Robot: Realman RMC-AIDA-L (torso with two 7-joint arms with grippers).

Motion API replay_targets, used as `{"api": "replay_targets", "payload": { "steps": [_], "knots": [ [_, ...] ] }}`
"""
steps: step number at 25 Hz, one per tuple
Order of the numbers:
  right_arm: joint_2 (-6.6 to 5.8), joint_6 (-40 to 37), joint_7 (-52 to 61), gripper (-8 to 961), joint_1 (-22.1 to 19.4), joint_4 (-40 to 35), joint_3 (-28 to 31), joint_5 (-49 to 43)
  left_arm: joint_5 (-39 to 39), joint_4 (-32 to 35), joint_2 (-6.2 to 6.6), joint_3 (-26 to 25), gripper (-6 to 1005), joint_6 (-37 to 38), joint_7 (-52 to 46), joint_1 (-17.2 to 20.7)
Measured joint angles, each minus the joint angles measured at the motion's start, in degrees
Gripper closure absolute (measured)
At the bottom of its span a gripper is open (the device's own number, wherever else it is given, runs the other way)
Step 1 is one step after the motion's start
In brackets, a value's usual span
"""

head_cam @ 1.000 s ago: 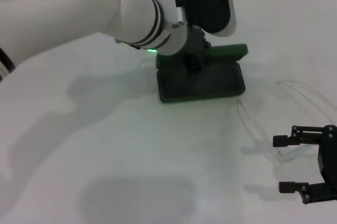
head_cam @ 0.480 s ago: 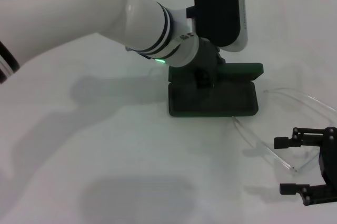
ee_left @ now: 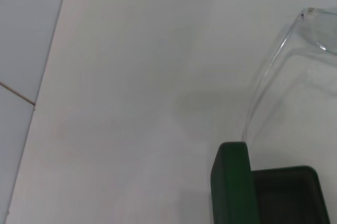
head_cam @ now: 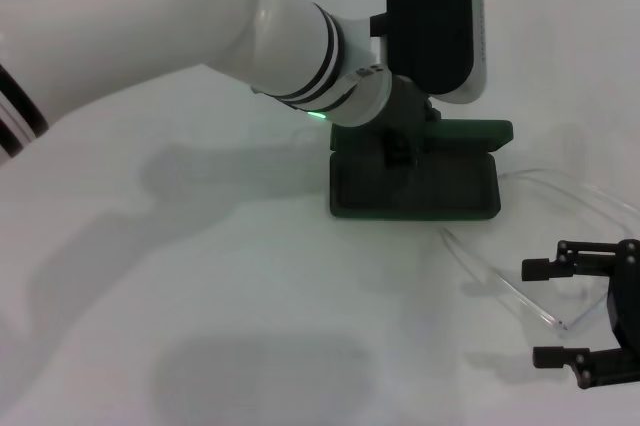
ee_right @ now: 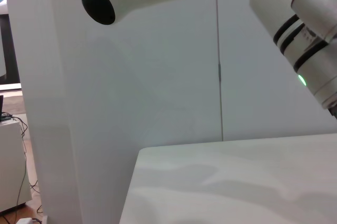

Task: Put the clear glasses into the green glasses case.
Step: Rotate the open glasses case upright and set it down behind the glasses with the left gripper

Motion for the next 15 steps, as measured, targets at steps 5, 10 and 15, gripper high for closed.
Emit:
{"api": "replay_targets", "payload": {
  "steps": [5, 10, 15],
  "knots": [
    [-0.09, 0.00, 0.10, 202, -0.19, 0.00, 0.00, 0.00, 0.33, 0.36, 0.01, 0.10, 747, 0.99, -1.21, -0.40],
    [-0.18, -0.43, 0.31, 202, -0.28, 0.08, 0.01, 0.04, 0.38, 0.91, 0.09, 0.00, 641, 2.72, -3.06, -1.12],
    [-0.47, -1.15, 0.33, 201, -0.83, 0.26, 1.30, 0.04, -0.21, 4.45, 0.07, -0.68, 601, 1.82, -3.22, 1.42]
  ]
}}
